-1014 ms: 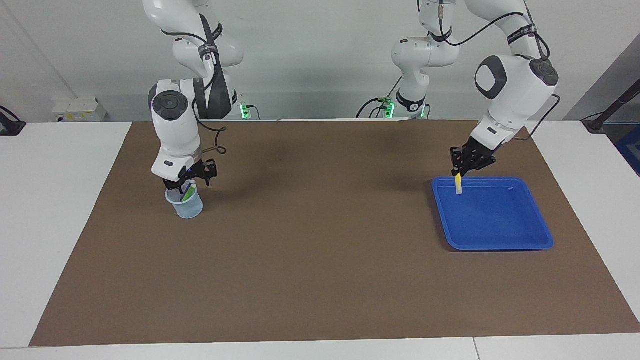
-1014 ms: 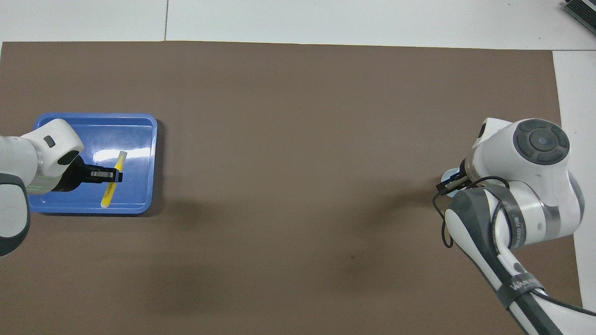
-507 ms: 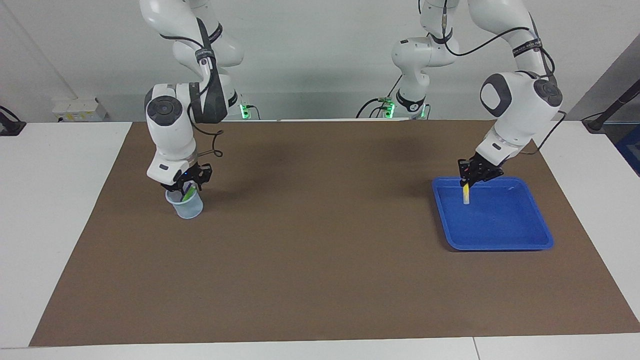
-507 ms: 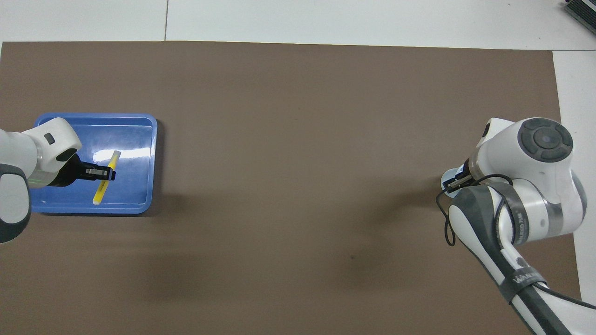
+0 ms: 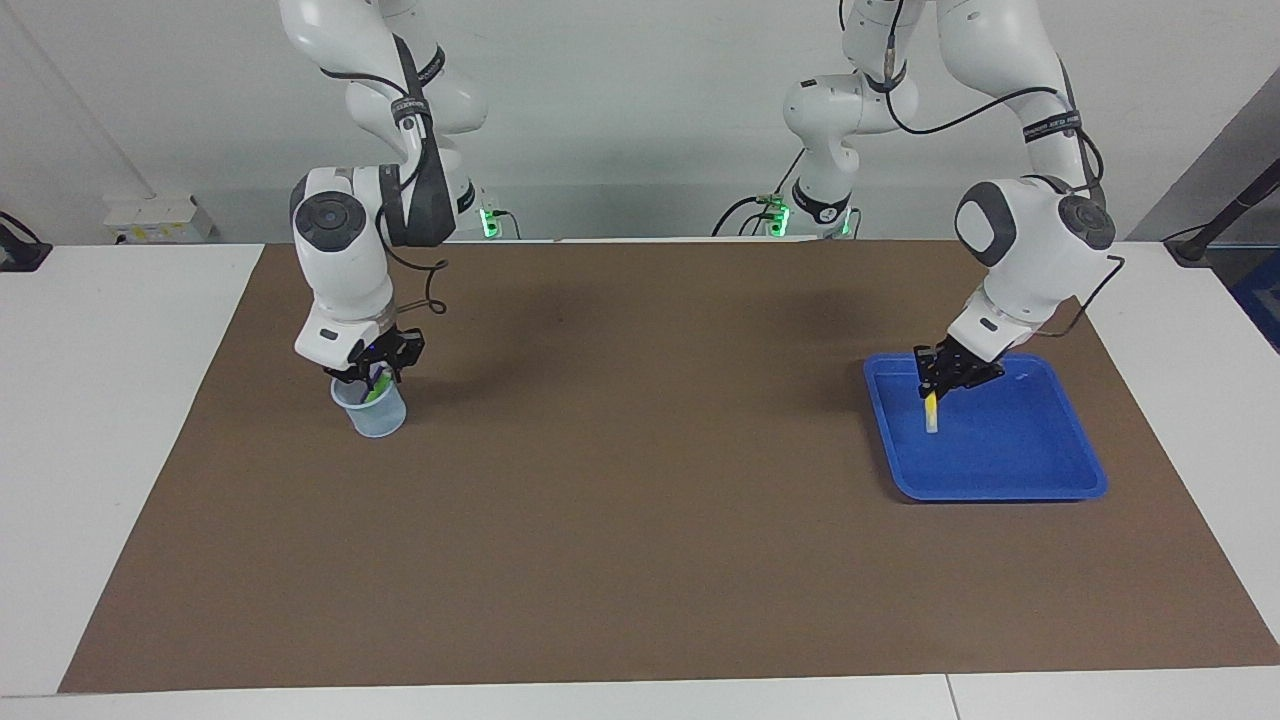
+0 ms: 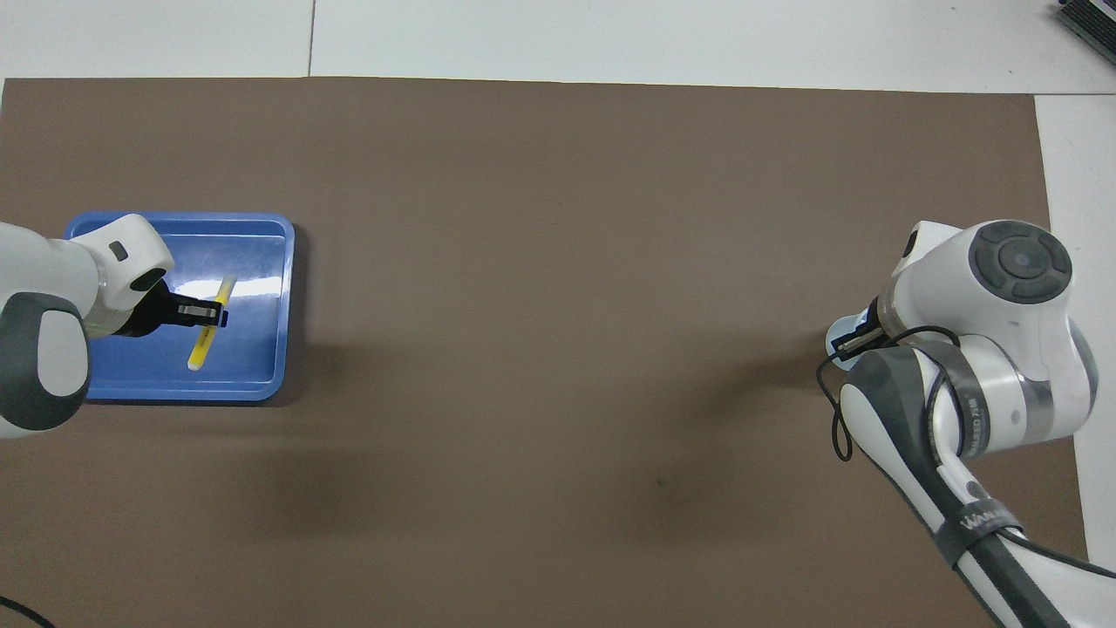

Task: Right arm passes pens to left for tray arrangement
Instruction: 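Lower the yellow pen into the blue tray and open the left gripper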

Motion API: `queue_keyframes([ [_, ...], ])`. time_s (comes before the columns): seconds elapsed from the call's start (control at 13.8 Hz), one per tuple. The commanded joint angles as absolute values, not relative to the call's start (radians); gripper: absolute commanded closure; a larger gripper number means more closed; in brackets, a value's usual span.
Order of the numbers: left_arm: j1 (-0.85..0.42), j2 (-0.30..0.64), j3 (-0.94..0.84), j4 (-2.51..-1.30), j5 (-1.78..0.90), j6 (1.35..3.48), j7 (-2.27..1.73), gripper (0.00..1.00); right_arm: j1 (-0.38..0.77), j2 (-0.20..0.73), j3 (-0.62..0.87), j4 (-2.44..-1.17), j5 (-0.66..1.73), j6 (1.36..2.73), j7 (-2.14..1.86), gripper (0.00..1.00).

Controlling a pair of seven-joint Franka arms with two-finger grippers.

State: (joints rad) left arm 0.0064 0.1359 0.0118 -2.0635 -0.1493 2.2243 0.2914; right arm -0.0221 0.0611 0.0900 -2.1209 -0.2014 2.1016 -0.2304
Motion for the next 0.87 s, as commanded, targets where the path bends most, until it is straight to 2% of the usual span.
queue_keyframes([
  [0.0,0.020,0.192,0.005,-2.022,-0.132,2.253,0.316,1.00,-0.043,0.063,0.103,-2.112,-0.206,2.094,-0.247,0.59],
  [0.43,0.026,0.264,0.005,-2.034,-0.130,2.315,0.325,1.00,-0.043,0.063,0.101,-2.099,-0.206,2.077,-0.252,0.60],
  [0.8,0.026,0.268,0.005,-2.051,-0.130,2.342,0.325,1.00,-0.044,0.063,0.101,-2.095,-0.206,2.079,-0.253,0.78],
])
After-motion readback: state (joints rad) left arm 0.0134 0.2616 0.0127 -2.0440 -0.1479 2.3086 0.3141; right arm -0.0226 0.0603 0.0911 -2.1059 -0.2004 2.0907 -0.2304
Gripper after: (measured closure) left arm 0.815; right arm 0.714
